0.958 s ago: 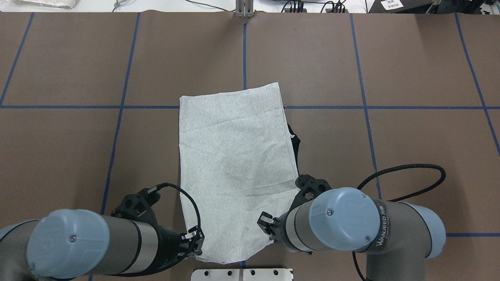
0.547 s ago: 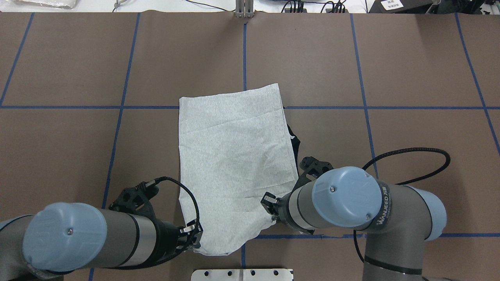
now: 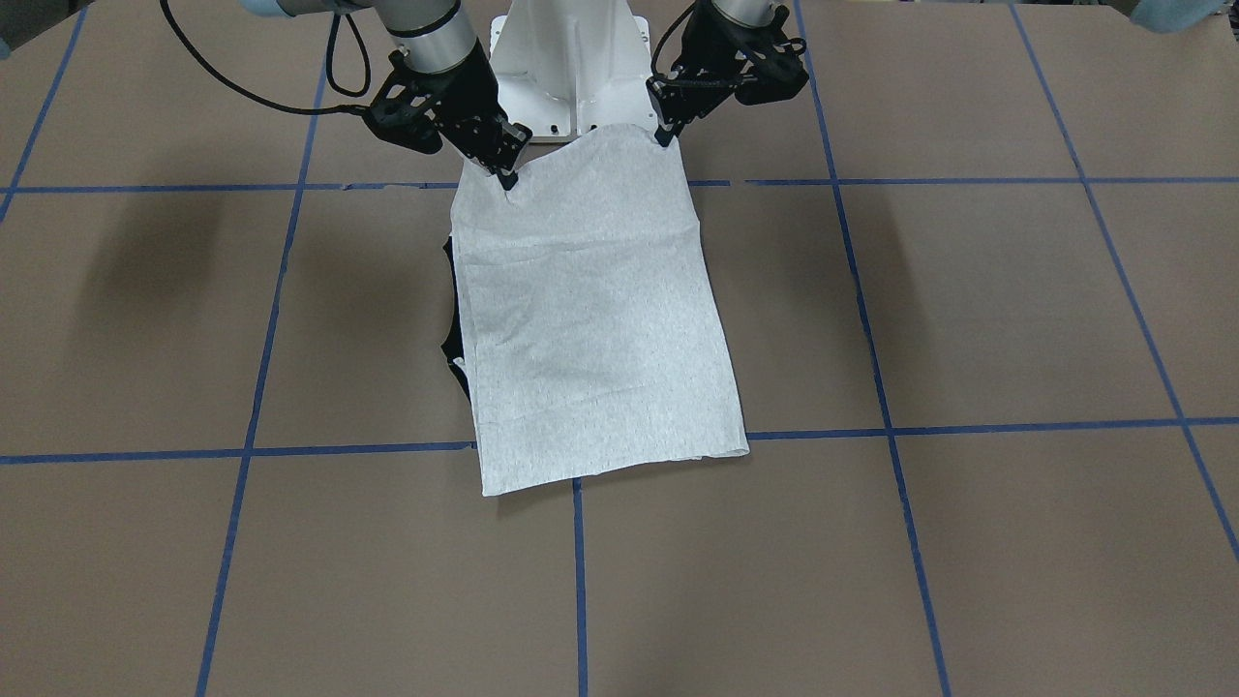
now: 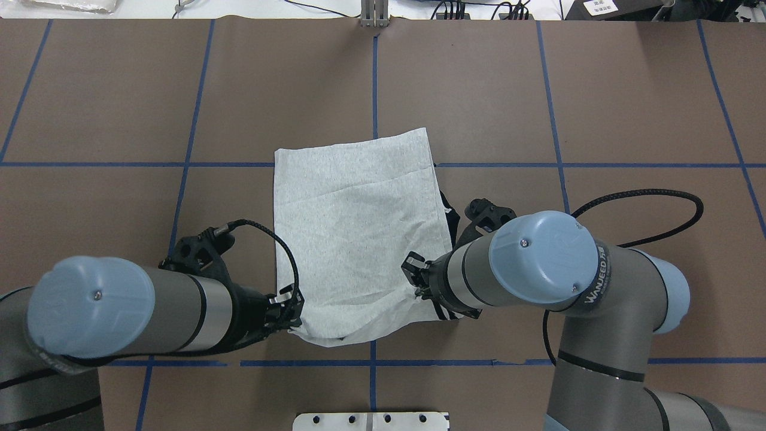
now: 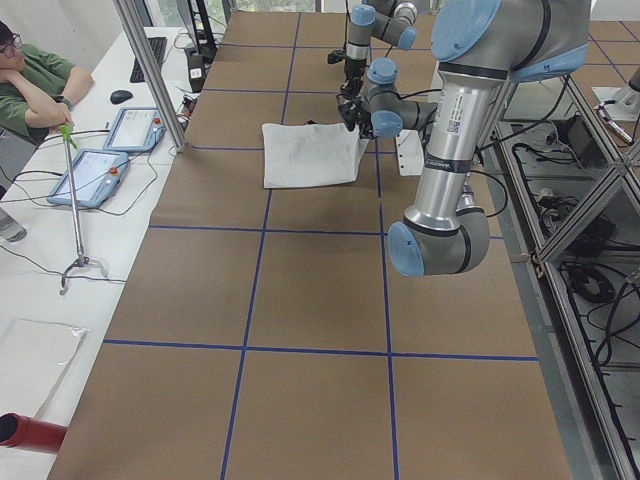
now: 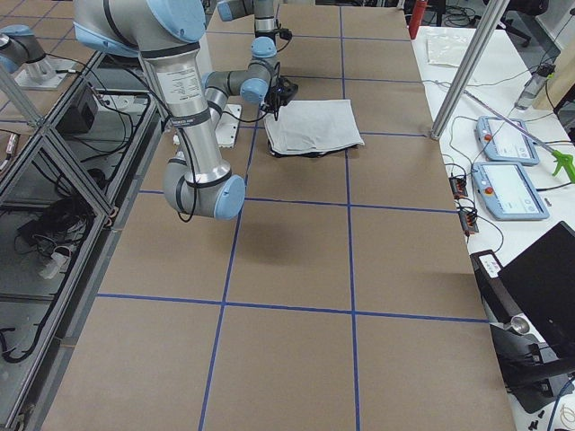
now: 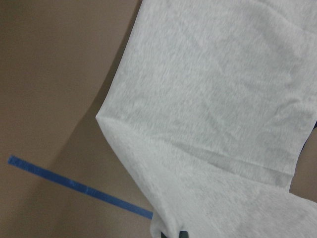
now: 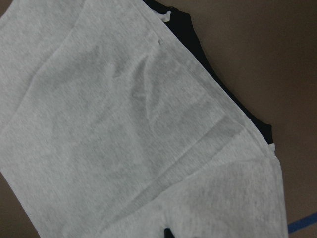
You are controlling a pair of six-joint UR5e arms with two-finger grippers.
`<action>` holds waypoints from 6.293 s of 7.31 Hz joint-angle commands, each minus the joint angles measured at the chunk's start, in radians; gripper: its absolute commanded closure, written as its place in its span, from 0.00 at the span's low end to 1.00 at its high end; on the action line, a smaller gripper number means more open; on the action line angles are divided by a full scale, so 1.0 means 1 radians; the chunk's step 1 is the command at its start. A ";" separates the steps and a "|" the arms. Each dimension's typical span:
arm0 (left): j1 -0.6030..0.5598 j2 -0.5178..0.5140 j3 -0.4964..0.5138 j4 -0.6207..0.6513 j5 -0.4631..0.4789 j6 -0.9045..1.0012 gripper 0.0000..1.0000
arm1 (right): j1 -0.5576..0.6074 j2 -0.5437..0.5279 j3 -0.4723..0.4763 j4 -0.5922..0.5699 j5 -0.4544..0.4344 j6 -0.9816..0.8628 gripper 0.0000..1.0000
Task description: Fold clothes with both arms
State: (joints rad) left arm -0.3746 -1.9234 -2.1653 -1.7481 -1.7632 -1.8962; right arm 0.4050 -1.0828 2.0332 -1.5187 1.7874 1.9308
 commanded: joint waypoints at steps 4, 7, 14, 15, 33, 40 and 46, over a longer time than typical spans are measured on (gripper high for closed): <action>-0.138 -0.040 0.105 -0.033 -0.001 0.080 1.00 | 0.141 0.079 -0.169 0.075 0.006 -0.081 1.00; -0.159 -0.046 0.140 -0.092 -0.001 0.080 1.00 | 0.163 0.156 -0.249 0.077 0.006 -0.082 1.00; -0.234 -0.112 0.347 -0.221 -0.001 0.085 1.00 | 0.193 0.213 -0.398 0.167 0.009 -0.090 1.00; -0.247 -0.114 0.379 -0.259 -0.001 0.085 1.00 | 0.198 0.215 -0.400 0.167 0.009 -0.090 1.00; -0.311 -0.146 0.460 -0.326 -0.145 0.109 0.38 | 0.245 0.281 -0.591 0.380 0.084 -0.137 0.00; -0.170 -0.118 0.509 -0.393 -0.137 0.077 0.41 | 0.290 0.274 -0.587 0.373 0.168 -0.165 0.00; -0.121 -0.088 0.507 -0.381 -0.131 0.072 0.43 | 0.301 0.270 -0.593 0.371 0.168 -0.188 0.00</action>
State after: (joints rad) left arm -0.5054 -2.0129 -1.6571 -2.1294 -1.8954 -1.8225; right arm 0.7023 -0.8124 1.4429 -1.1481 1.9558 1.7459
